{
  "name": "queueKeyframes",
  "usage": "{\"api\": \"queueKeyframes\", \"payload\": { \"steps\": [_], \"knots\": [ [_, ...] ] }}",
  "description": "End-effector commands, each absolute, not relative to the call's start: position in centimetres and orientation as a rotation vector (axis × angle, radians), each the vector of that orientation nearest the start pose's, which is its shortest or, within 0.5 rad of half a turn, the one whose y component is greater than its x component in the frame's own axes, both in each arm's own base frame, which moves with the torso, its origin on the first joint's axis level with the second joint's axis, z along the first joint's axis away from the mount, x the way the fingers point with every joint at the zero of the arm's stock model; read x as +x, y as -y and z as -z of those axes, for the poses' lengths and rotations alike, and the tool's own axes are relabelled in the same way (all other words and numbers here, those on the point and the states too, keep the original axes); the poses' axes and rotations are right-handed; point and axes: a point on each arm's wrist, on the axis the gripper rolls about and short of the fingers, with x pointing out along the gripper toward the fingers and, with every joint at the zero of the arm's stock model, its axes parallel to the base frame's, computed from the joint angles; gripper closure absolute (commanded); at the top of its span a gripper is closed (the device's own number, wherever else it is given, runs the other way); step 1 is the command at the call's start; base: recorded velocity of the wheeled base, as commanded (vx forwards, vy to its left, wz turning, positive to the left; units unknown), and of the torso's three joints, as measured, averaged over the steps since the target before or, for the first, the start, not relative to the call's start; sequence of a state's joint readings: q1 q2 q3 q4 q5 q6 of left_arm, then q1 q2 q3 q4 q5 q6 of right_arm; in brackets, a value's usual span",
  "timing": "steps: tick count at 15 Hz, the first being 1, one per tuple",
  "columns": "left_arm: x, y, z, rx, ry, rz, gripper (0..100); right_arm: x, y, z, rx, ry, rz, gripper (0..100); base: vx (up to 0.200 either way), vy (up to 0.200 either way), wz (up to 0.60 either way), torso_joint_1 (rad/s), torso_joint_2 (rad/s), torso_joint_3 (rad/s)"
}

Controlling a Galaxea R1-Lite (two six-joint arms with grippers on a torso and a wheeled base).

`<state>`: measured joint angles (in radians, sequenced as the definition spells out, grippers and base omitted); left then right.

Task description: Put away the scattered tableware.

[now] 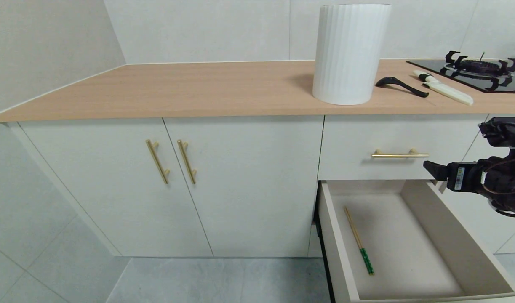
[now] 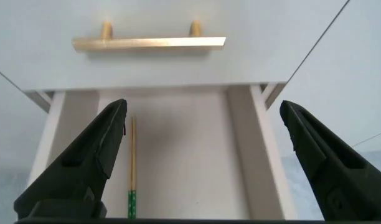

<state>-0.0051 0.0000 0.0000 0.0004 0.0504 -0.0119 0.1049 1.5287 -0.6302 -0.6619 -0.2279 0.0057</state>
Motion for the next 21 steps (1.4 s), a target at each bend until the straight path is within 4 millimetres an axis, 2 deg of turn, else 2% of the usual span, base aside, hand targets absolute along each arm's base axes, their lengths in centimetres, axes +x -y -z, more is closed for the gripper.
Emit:
{"api": "queueKeyframes", "payload": {
  "steps": [1, 16, 19, 21],
  "knots": [
    [-2.3, -0.1, -7.5, -0.012, 0.0, -0.046, 0, 25.3, -2.1, -18.7, -0.032, -0.228, 0.126, 0, 0.0, 0.0, 0.0, 0.203, -0.36, -0.305],
    [-2.3, -0.1, -7.5, -0.012, 0.0, -0.044, 0, 25.7, -2.1, -18.3, -0.032, -0.245, 0.121, 0, 0.0, 0.0, 0.0, 0.189, -0.49, -0.286],
    [-2.3, -0.1, -7.5, -0.012, 0.0, -0.046, 0, 26.8, -2.2, -18.6, -0.029, -0.233, 0.115, 0, 0.0, 0.0, 0.0, 0.154, -0.34, -0.198],
    [-2.3, -0.1, -7.5, -0.012, 0.0, -0.046, 0, 30.0, -1.6, -19.0, -0.026, -0.217, 0.068, 0, 0.0, 0.0, 0.0, 0.046, -0.08, -0.051]
  ]
}}
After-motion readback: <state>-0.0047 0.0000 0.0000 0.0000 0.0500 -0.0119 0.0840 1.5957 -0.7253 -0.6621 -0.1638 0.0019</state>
